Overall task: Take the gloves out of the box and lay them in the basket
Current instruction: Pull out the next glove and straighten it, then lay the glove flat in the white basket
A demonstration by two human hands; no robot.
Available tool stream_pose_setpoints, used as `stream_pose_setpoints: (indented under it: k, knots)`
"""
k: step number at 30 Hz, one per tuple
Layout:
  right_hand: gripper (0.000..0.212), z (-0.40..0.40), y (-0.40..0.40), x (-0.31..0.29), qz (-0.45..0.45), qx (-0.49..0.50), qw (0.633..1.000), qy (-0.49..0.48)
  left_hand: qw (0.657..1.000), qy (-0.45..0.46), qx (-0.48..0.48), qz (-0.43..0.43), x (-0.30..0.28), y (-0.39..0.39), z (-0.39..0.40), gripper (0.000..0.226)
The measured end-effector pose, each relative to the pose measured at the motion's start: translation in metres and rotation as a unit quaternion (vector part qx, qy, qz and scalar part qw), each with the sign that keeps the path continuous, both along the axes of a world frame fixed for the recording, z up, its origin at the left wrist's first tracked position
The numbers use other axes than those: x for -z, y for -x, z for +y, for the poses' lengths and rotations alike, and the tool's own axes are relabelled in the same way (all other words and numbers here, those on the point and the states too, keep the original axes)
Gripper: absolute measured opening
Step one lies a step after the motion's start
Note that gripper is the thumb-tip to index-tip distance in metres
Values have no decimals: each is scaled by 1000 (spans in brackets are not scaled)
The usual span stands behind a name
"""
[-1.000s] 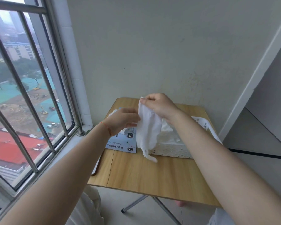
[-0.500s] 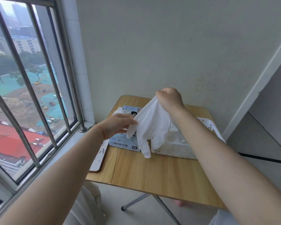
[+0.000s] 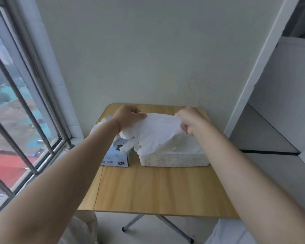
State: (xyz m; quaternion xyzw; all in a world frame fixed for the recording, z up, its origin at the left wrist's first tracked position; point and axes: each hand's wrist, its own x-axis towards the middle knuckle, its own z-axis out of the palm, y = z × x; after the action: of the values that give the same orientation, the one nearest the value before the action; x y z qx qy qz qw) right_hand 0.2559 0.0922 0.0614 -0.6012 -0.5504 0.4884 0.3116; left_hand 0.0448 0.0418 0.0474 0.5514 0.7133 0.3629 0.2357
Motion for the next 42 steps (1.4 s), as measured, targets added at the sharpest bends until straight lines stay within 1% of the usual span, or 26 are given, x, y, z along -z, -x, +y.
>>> stream_pose_setpoints:
  k: [1,3,5,6,7,9,10,11,13,15,18,20,22,25,27,29,31,32,34,35,37,39,40,41,42]
  knots:
    - [22,6,-15,5,-8,9,1000,1,999,-1,11,35,-4,-14,9,19]
    - [19,13,-36,14,-53,33,998,-8,994,-10,20,103,-7,-32,23,14]
    - [14,21,-56,28,-112,60,991,-38,984,-30,17,174,-3,-53,34,17]
    - [17,23,-61,35,-139,61,987,-59,977,-46,18,210,1,-61,34,22]
    - [26,25,-65,42,-162,57,983,-71,970,-68,29,232,7,-70,33,23]
    - [41,25,-68,53,-199,30,976,-86,958,-103,96,249,19,-88,28,24]
    - [45,25,-68,56,-213,17,972,-98,949,-95,144,265,24,-95,26,27]
    - [45,24,-66,60,-224,8,968,-113,937,-67,186,290,30,-101,23,34]
    - [42,21,-62,61,-257,-9,953,-158,911,-10,226,345,38,-106,17,52]
    - [40,18,-61,64,-308,-21,931,-196,895,41,232,378,45,-104,14,69]
    - [45,14,-62,67,-410,-49,879,-240,879,91,237,404,55,-94,13,89]
    - [47,11,-63,68,-454,-67,850,-260,869,111,245,415,60,-88,14,90]
    - [47,9,-62,66,-480,-79,829,-274,861,129,257,420,64,-87,15,86]
    - [38,5,-61,63,-517,-75,794,-311,849,143,268,432,68,-88,17,82]
    - [30,4,-58,59,-524,-62,774,-350,849,145,270,431,68,-88,18,82]
    - [22,7,-51,58,-506,-52,775,-375,854,140,270,423,66,-87,18,84]
    - [13,12,-42,56,-482,-48,798,-358,862,125,267,412,65,-87,16,88]
    - [15,16,-38,55,-475,-50,811,-337,868,114,263,406,64,-86,15,91]
    - [29,23,-32,55,-478,-64,835,-264,880,91,251,394,64,-85,14,96]
    - [32,25,-31,54,-482,-67,842,-233,885,82,243,389,64,-84,13,100]
    - [27,29,-32,53,-488,-63,848,-198,890,72,233,385,62,-81,12,106]
    - [23,30,-39,48,-482,-50,857,-175,888,77,232,389,61,-78,11,106]
    - [21,29,-44,44,-488,-43,855,-169,887,85,233,389,60,-76,11,106]
    - [19,29,-48,40,-508,-37,844,-168,887,92,234,388,61,-74,12,106]
    - [18,28,-52,36,-536,-33,826,-172,886,100,235,387,61,-72,13,106]
